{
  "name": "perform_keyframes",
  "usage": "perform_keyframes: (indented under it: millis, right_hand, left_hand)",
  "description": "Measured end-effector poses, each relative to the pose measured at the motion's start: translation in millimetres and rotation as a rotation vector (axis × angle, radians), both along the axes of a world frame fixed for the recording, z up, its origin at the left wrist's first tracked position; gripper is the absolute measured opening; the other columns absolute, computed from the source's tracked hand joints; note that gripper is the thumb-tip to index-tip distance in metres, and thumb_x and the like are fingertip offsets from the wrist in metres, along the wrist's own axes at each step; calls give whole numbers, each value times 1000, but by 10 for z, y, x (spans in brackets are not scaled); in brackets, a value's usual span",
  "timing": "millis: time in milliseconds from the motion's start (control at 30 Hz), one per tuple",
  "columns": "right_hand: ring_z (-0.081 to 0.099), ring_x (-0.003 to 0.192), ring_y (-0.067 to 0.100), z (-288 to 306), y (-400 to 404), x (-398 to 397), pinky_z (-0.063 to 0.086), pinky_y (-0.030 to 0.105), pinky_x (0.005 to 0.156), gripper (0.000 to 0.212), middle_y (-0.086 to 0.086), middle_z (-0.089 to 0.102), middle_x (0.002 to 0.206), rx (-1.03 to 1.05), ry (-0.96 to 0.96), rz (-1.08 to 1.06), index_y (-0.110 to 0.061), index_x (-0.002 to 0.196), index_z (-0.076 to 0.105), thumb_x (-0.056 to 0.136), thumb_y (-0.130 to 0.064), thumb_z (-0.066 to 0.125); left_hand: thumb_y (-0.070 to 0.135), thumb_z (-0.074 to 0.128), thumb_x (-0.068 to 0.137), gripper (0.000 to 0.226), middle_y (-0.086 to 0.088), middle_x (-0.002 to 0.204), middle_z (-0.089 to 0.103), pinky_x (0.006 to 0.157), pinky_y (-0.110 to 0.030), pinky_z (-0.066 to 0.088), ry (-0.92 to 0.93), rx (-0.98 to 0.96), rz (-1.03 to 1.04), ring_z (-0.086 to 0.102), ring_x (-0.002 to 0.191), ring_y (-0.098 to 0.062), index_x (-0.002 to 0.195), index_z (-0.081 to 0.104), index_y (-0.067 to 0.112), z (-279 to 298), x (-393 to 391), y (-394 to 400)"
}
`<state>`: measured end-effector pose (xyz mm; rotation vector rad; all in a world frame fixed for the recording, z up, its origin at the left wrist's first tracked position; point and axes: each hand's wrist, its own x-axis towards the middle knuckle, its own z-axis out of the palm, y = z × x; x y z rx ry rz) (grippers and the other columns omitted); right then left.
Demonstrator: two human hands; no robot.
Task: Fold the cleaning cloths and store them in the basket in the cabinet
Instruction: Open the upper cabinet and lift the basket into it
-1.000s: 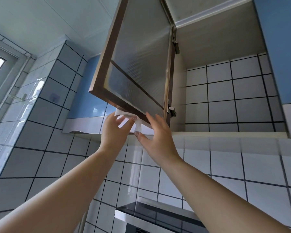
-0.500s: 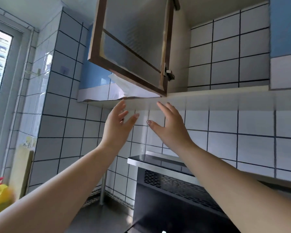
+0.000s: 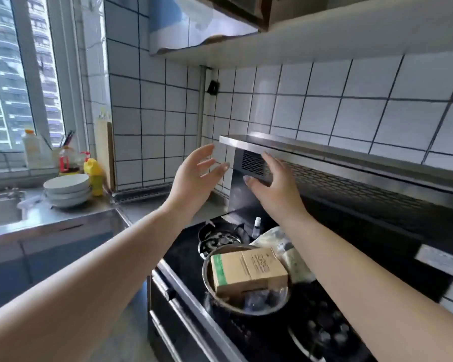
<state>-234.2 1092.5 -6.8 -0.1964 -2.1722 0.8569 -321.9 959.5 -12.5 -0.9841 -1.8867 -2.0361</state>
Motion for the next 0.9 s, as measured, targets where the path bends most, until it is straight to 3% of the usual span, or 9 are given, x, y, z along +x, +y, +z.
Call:
perform_keyframes:
  millis: [67,167,300,433,467,567,600,700,900]
  right_hand:
    - [22,141,15,-304,-92,170,21,32,115,65,1,29,151,-62,-51,35,-23,144,34,87,-30,64]
    - [24,140,15,-832,-257,412,20,27,113,63,3,31,149,-122,-154,82,-20,143,36,87,-26,64]
    - [31,137,15,-1447,-615,657,22,23,110,63,4,39,145,-195,-249,143,-15,141,40,85,-22,67]
    - [34,136,20,-1809,-1013,748,26,34,115,64,10,40,144,-219,-314,267,-11,140,40,84,-20,68]
    - [35,136,19,-1904,-1154,786,27,30,114,63,10,40,144,-217,-345,302,-11,140,40,84,-19,68]
    - [36,128,7,-2161,-1490,898,25,0,97,61,5,39,142,-225,-443,430,-9,140,40,85,-15,67]
    - [34,129,6,-2277,-1637,929,23,-1,97,62,4,38,144,-227,-493,478,-10,141,39,86,-16,67]
    - [28,138,10,-2575,-2051,1063,22,21,111,66,-1,33,149,-230,-632,585,-18,144,34,87,-24,65]
    - [31,135,8,-2913,-3060,1332,25,20,102,62,-7,34,149,-290,-803,723,-27,144,34,89,-29,62]
  left_hand:
    - [22,67,85,49,16,125,54,91,-17,48,-67,-14,10,54,115,-1,131,50,23,-253,233,-122]
    - [20,66,86,47,19,117,57,89,-11,46,-180,-57,53,56,111,0,130,51,20,-767,589,-388]
    - [25,67,86,48,10,130,55,97,-22,44,-316,-123,145,55,117,-4,131,51,24,-1430,996,-902]
    - [22,68,84,41,12,124,58,92,-19,46,-402,-129,230,57,114,-7,121,54,32,-1849,1313,-1375]
    - [21,68,85,43,11,125,57,89,-16,47,-437,-131,260,57,114,-7,123,53,30,-1952,1424,-1527]
    - [21,67,85,53,6,129,54,80,-6,47,-547,-121,350,55,113,-7,134,48,20,-2245,1681,-1947]
    - [22,68,85,54,6,130,54,80,-7,48,-590,-100,394,56,112,-6,135,48,20,-2360,1780,-2143]
    - [25,68,84,55,2,133,55,93,-20,46,-693,-63,495,56,113,-4,135,47,23,-2697,2099,-2679]
    - [31,68,84,64,0,138,50,101,-35,45,-813,-61,721,52,119,-12,141,40,24,-2983,2710,-3709]
